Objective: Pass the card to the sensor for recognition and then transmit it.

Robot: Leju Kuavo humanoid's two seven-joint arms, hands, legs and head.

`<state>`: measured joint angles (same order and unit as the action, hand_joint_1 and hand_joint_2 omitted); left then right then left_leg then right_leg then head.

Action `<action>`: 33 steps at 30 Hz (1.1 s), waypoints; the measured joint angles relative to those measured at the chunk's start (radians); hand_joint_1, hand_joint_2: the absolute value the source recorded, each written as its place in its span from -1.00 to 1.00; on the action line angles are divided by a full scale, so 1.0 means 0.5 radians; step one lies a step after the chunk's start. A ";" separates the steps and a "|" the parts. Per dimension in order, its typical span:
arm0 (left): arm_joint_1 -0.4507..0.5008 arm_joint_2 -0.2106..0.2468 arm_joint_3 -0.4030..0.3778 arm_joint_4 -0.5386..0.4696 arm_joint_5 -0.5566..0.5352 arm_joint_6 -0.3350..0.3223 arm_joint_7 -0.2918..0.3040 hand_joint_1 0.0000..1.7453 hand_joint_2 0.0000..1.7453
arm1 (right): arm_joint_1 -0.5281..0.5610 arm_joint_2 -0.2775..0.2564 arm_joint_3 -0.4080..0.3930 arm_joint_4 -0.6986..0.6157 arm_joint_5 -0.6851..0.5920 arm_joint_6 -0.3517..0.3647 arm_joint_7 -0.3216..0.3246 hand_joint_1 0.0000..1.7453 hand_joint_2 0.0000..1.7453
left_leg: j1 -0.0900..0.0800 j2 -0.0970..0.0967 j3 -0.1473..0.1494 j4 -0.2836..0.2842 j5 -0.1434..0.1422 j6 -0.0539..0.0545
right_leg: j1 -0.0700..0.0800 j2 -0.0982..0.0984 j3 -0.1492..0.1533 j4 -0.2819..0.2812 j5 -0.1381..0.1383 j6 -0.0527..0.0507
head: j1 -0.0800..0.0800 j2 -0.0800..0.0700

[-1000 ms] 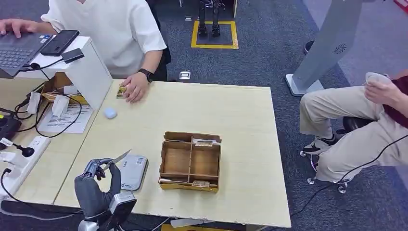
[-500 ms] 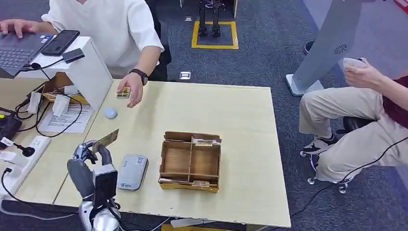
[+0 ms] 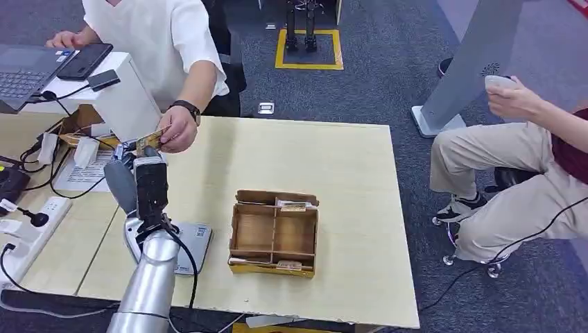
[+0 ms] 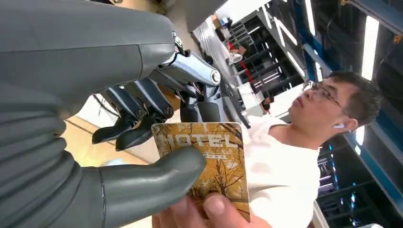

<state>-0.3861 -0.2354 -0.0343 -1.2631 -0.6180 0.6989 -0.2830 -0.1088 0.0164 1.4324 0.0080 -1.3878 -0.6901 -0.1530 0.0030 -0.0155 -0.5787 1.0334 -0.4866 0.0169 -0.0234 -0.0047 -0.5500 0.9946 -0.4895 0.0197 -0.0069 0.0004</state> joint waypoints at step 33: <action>0.330 0.176 -0.237 -0.405 0.979 -0.556 -0.495 -1.00 1.00 | 0.037 0.028 -0.023 0.001 -0.138 0.000 -0.119 -1.00 1.00 | 0.000 0.002 -0.002 0.000 -0.002 0.000 | 0.000 0.002 -0.003 0.000 -0.003 -0.001 | 0.000 -0.001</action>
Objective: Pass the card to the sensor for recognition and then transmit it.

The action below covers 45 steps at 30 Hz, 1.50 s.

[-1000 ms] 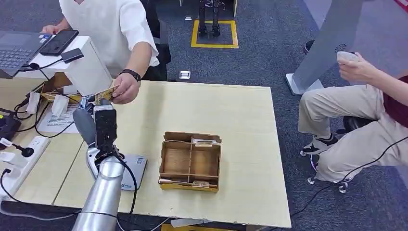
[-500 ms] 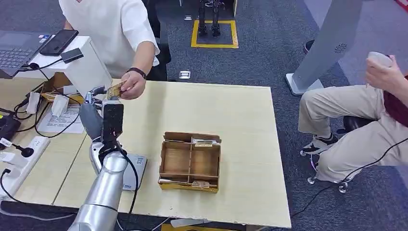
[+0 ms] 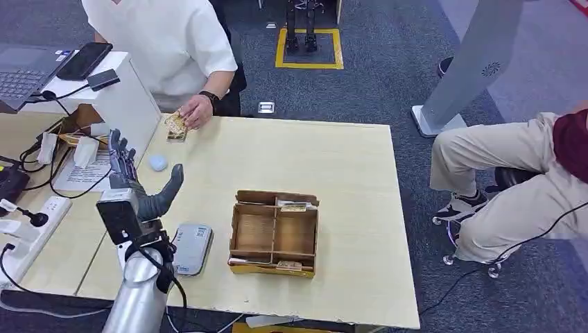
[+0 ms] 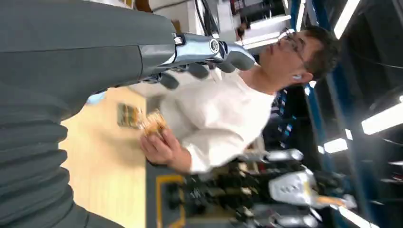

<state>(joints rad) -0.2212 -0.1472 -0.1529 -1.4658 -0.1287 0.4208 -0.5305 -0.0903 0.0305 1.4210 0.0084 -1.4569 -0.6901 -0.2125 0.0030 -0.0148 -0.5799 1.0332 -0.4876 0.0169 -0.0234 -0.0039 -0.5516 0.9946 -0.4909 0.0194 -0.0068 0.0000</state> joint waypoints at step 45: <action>0.467 0.138 -0.623 -0.623 0.140 -1.065 -0.339 -1.00 1.00 | 0.027 -0.005 -0.089 0.000 -0.018 -0.001 -0.105 -1.00 1.00 | 0.000 -0.001 0.000 0.000 0.000 0.000 | 0.000 -0.001 0.000 0.000 0.000 0.001 | 0.001 0.000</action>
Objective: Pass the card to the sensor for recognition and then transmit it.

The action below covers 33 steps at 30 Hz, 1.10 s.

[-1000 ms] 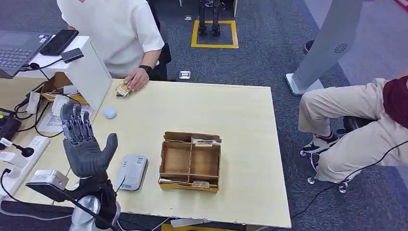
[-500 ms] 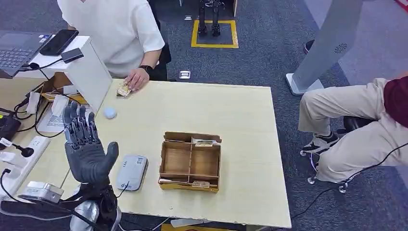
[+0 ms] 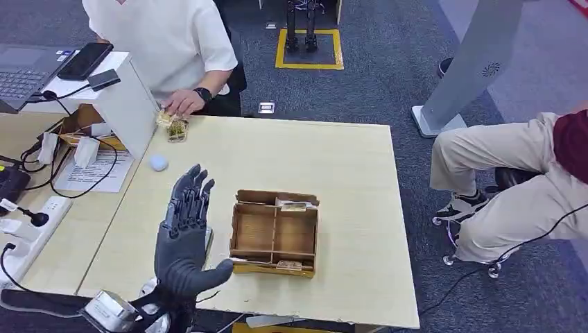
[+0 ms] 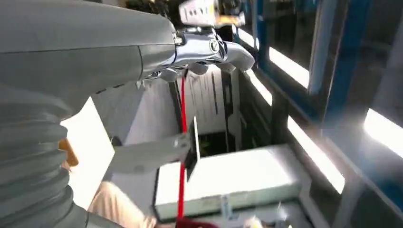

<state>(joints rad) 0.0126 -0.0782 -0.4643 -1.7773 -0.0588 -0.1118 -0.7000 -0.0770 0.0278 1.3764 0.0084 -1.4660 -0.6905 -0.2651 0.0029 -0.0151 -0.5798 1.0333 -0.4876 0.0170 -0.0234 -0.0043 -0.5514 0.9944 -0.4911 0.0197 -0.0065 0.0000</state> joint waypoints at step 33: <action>-0.323 0.308 -0.609 0.463 -1.916 0.707 0.638 -1.00 1.00 | -0.016 0.008 0.013 -0.001 0.059 0.001 0.076 -1.00 1.00 | 0.000 0.000 0.000 0.000 0.000 0.000 | 0.000 0.000 0.000 0.000 0.000 0.000 | -0.001 0.000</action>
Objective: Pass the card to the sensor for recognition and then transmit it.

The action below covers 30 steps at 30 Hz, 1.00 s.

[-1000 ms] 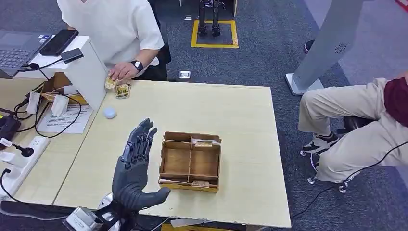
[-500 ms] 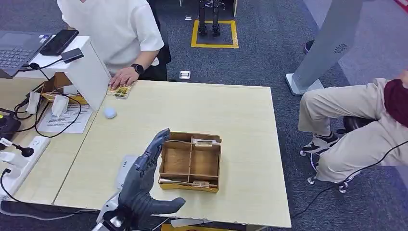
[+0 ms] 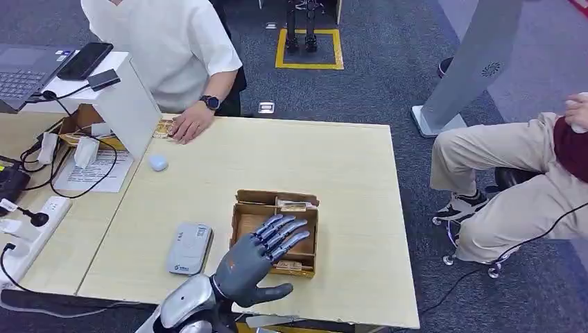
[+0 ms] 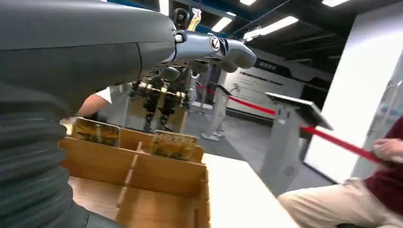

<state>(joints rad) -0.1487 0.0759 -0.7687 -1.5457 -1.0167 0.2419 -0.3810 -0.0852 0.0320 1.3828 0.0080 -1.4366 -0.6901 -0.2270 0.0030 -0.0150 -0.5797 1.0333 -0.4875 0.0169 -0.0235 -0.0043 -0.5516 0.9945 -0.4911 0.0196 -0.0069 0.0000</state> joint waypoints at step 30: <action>-0.106 0.083 -0.104 0.236 -0.625 0.142 0.515 -1.00 1.00 | 0.001 0.002 0.009 0.000 -0.024 0.000 0.022 -1.00 1.00 | 0.000 0.000 0.000 0.000 0.000 0.000 | 0.000 0.000 0.000 0.000 0.000 0.000 | 0.000 0.000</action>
<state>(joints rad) -0.2016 0.1175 -0.8206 -1.4279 -1.3295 0.3128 -0.1236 -0.0844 0.0328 1.3874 0.0080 -1.4485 -0.6901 -0.2159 0.0029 -0.0149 -0.5797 1.0333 -0.4875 0.0169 -0.0234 -0.0042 -0.5516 0.9945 -0.4911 0.0196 -0.0069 0.0000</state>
